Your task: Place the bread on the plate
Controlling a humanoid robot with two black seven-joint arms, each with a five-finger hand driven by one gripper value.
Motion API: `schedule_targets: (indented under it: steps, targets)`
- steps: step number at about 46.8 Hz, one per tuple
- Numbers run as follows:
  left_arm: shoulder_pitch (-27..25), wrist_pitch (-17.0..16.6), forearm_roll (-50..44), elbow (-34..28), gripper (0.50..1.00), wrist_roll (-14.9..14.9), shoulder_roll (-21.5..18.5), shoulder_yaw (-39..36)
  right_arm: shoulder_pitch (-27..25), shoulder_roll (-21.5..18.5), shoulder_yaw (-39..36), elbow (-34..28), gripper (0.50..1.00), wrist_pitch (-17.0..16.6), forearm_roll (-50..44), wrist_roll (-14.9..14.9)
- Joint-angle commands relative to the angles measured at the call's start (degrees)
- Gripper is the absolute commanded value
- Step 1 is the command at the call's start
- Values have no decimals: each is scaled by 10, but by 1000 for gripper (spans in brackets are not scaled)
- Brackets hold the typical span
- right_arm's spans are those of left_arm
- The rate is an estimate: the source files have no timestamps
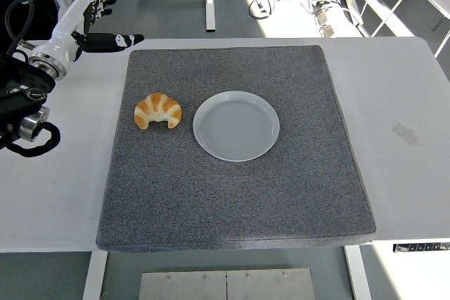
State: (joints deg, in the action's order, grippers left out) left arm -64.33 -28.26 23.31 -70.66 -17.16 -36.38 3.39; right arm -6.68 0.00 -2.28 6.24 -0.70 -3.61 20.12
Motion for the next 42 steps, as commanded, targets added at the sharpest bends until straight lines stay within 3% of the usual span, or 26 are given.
schedule_targets:
  steps: [1, 15, 24, 32, 42]
  targets:
    - [2, 4, 39, 0, 910, 29, -1, -2, 0, 0, 0, 0, 1000, 0, 0, 0]
    - [1, 6, 152, -27, 910, 75, 0, -50, 0, 0, 0, 0, 1000, 0, 0, 0]
    - [-24, 6, 208, -50, 910, 136, -4, -93, 0, 0, 0, 0, 1000, 0, 0, 0]
    - [-36, 7, 208, -73, 922, 140, -36, -94, 0, 0, 0, 0, 1000, 0, 0, 0]
    - [-39, 26, 210, -73, 943, 140, -39, -102, 0, 0, 0, 0, 1000, 0, 0, 0]
